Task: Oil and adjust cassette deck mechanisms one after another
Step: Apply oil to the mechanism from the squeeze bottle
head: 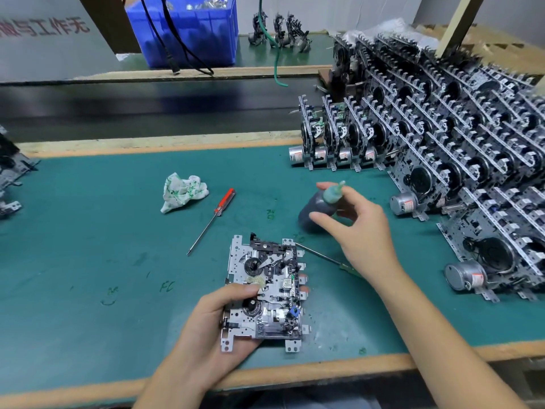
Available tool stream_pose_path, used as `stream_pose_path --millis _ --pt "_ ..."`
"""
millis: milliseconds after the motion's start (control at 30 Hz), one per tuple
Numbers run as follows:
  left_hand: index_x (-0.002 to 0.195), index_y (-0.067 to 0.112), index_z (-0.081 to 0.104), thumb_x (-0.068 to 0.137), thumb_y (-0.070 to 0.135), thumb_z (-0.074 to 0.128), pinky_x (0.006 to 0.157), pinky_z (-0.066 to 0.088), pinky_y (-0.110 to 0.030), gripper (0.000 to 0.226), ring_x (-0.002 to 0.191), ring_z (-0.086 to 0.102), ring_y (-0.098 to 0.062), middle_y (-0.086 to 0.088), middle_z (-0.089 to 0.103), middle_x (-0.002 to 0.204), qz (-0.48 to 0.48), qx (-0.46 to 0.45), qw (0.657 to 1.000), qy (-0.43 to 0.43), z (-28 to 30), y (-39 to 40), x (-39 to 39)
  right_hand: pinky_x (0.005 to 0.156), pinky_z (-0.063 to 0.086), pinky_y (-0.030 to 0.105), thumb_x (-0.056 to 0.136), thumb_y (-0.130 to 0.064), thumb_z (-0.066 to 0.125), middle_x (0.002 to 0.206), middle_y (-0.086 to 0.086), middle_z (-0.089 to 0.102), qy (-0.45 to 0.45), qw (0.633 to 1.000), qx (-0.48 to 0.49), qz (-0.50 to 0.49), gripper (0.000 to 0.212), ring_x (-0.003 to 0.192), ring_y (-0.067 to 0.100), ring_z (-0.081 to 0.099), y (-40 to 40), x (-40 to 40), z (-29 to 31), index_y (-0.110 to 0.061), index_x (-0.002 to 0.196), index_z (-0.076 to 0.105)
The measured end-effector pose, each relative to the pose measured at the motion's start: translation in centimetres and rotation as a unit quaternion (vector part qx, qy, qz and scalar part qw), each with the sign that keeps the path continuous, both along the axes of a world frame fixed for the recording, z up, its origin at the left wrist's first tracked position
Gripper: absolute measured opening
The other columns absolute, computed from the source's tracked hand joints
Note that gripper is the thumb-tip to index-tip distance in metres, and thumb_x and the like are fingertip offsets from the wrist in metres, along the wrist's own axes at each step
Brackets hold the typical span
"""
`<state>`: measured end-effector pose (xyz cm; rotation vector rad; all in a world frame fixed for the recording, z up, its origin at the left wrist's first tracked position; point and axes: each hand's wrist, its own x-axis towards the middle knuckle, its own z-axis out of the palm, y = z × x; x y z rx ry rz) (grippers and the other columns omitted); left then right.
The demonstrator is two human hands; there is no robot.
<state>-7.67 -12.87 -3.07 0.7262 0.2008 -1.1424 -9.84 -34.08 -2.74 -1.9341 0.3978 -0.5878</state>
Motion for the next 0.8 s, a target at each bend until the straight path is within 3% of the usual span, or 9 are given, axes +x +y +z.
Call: stream_pose_path --millis 67,200,333,400,467,567,667,733,800 --pt "0.089 -0.01 0.071 0.036 0.002 0.087 0.068 0.058 -0.042 0.056 0.086 0.069 -0.035 -0.027 0.067 0.105 -0.004 0.002 1.0 -0.006 0.0 0.0 0.0 0.085 0.045 0.021 0.078 -0.018 0.075 0.104 -0.011 0.068 0.039 0.995 -0.094 -0.014 0.044 0.095 0.009 0.061 0.1 0.3 -0.2 -0.03 0.118 0.063" --pt "0.086 -0.01 0.072 0.037 0.003 0.087 0.068 0.058 -0.041 0.054 0.085 0.069 -0.034 -0.026 0.068 0.103 -0.008 0.003 1.0 -0.014 -0.2 0.1 0.1 0.087 0.043 0.027 0.08 -0.026 0.073 0.104 -0.011 0.061 0.081 0.99 -0.111 -0.023 0.053 0.098 0.013 0.058 0.4 0.7 0.0 -0.026 0.129 0.054" --pt "0.087 -0.007 0.073 0.039 0.011 0.09 0.072 0.058 -0.038 0.054 0.082 0.069 -0.031 -0.024 0.069 0.099 -0.06 0.023 0.996 -0.067 0.1 0.5 0.3 0.067 0.038 0.025 0.08 -0.018 0.072 0.088 -0.007 0.048 -0.027 0.961 -0.25 -0.115 0.032 0.077 0.005 0.04 1.0 -2.1 0.5 -0.018 0.107 0.056" --pt "0.075 -0.004 0.073 0.03 0.016 0.094 0.063 0.057 -0.032 0.053 0.069 0.07 -0.028 -0.021 0.071 0.083 -0.094 0.066 0.988 -0.105 0.4 0.9 0.9 0.061 0.037 0.023 0.078 -0.016 0.069 0.082 -0.008 0.048 -0.049 0.94 -0.335 -0.048 0.026 0.072 0.003 0.039 0.9 -4.3 0.7 -0.02 0.102 0.059" --pt "0.073 -0.003 0.074 0.025 0.021 0.095 0.062 0.058 -0.032 0.057 0.065 0.07 -0.025 -0.018 0.072 0.077 -0.146 0.093 0.975 -0.14 0.9 1.1 2.1 0.07 0.042 0.017 0.074 -0.021 0.071 0.096 -0.008 0.054 0.025 0.905 -0.416 0.084 0.048 0.083 0.006 0.047 0.8 -6.0 0.5 -0.022 0.12 0.057" --pt "0.078 0.002 0.076 0.023 0.033 0.096 0.068 0.059 -0.029 0.066 0.068 0.071 -0.023 -0.017 0.073 0.081 -0.238 0.128 0.939 -0.214 2.0 0.1 4.3 0.084 0.046 0.028 0.068 -0.041 0.078 0.111 -0.006 0.058 0.113 0.852 -0.48 0.175 0.073 0.098 0.013 0.054 0.7 -7.1 0.2 -0.019 0.133 0.05" --pt "0.067 0.024 0.077 0.035 0.059 0.088 0.057 0.051 -0.013 0.049 0.059 0.065 -0.002 0.007 0.07 0.066 -0.353 0.122 0.879 -0.298 3.4 -0.9 5.5 0.084 0.046 0.028 0.066 -0.058 0.067 0.094 -0.005 0.063 0.089 0.844 -0.506 0.157 0.058 0.088 0.017 0.06 1.2 -6.9 0.3 -0.016 0.105 0.066" --pt "0.062 0.037 0.074 0.039 0.076 0.075 0.053 0.043 -0.006 0.045 0.055 0.06 0.007 0.019 0.065 0.06 -0.355 0.138 0.869 -0.317 4.1 -1.3 5.7 0.081 0.039 0.027 0.066 -0.062 0.062 0.08 -0.005 0.061 0.07 0.835 -0.525 0.148 0.05 0.077 0.019 0.06 1.3 -6.8 -0.1 -0.015 0.082 0.065" --pt "0.068 0.042 0.075 0.035 0.08 0.073 0.059 0.047 -0.009 0.05 0.066 0.064 0.006 0.019 0.071 0.073 -0.329 0.163 0.867 -0.337 4.1 -1.3 6.2 0.077 0.037 0.028 0.07 -0.066 0.056 0.072 -0.006 0.059 0.06 0.842 -0.519 0.133 0.052 0.071 0.019 0.058 1.4 -7.1 -0.7 -0.015 0.073 0.063"
